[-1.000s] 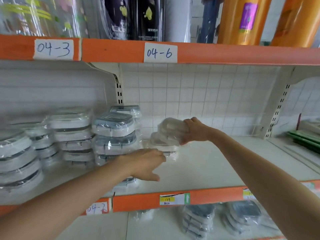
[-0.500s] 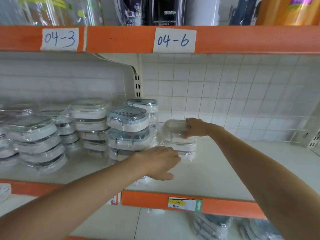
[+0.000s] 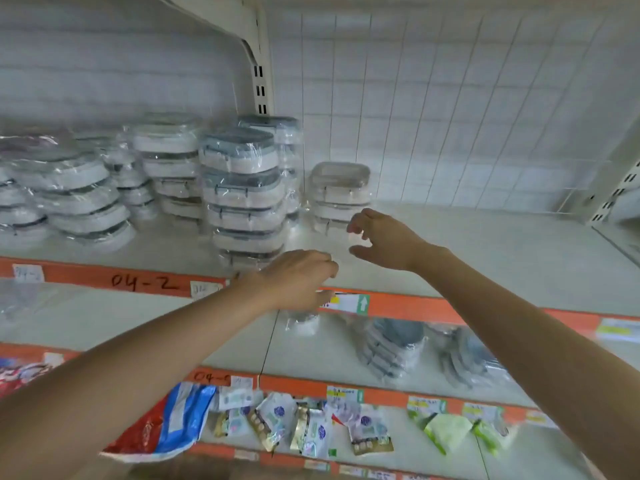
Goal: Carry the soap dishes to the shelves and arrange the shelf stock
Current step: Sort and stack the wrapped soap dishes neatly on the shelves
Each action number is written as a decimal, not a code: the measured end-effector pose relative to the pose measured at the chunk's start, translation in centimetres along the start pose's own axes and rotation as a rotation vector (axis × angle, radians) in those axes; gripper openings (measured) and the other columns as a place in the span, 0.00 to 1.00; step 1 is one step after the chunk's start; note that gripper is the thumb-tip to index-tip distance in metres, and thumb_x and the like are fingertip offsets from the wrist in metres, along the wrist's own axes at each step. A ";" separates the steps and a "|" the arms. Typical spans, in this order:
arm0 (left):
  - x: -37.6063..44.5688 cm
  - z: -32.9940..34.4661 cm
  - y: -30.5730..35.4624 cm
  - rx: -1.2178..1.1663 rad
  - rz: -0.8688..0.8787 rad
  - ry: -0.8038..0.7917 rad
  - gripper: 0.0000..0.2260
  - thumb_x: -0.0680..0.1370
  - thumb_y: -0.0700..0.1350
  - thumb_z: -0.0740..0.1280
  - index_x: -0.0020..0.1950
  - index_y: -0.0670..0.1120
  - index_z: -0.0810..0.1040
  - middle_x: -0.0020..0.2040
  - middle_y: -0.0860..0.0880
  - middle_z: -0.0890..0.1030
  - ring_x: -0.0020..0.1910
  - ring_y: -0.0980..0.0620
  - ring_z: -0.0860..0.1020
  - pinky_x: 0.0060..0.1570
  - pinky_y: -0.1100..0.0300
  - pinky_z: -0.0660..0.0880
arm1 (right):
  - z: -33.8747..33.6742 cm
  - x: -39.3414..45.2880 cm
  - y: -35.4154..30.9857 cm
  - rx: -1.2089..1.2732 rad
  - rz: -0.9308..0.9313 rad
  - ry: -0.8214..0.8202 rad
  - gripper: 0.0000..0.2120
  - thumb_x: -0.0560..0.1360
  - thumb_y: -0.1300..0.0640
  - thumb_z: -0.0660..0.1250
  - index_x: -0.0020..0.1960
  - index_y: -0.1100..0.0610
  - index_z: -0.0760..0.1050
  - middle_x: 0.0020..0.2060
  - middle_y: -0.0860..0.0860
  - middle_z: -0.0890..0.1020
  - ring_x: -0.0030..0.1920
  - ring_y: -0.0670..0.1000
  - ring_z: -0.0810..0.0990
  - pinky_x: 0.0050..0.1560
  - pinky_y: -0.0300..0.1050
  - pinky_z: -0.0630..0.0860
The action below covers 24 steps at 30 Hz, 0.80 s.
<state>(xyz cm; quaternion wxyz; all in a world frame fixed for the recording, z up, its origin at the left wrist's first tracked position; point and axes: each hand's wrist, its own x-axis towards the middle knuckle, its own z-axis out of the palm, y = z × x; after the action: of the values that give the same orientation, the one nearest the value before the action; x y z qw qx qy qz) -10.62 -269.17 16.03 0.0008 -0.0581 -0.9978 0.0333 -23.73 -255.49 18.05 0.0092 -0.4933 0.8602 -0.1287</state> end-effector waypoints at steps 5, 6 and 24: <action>-3.1 4.8 2.1 -0.096 -0.014 -0.033 0.08 0.79 0.45 0.61 0.48 0.41 0.77 0.50 0.45 0.77 0.50 0.44 0.77 0.42 0.53 0.72 | 4.8 -5.9 -1.2 0.025 0.019 -0.127 0.15 0.76 0.58 0.64 0.62 0.59 0.72 0.55 0.55 0.76 0.55 0.56 0.76 0.53 0.46 0.71; -3.6 5.5 2.3 -0.106 -0.018 -0.048 0.09 0.79 0.44 0.61 0.49 0.40 0.77 0.50 0.45 0.78 0.50 0.43 0.77 0.42 0.53 0.73 | 5.8 -6.8 -1.3 0.017 0.025 -0.146 0.16 0.76 0.58 0.64 0.63 0.59 0.72 0.56 0.55 0.76 0.56 0.56 0.76 0.53 0.45 0.70; -2.5 23.8 2.0 -0.306 -0.263 -0.190 0.22 0.79 0.48 0.63 0.68 0.38 0.68 0.67 0.41 0.70 0.65 0.43 0.71 0.61 0.51 0.70 | 27.0 -11.0 -1.9 0.081 0.298 -0.235 0.30 0.79 0.54 0.61 0.75 0.62 0.54 0.72 0.56 0.61 0.72 0.56 0.60 0.69 0.48 0.63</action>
<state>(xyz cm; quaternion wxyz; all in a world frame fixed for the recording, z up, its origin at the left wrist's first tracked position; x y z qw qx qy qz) -8.01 -269.06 -7.86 -0.0975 0.0766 -0.9858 -0.1136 -12.56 -252.78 -8.86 0.1481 -0.3713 0.9109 -0.1019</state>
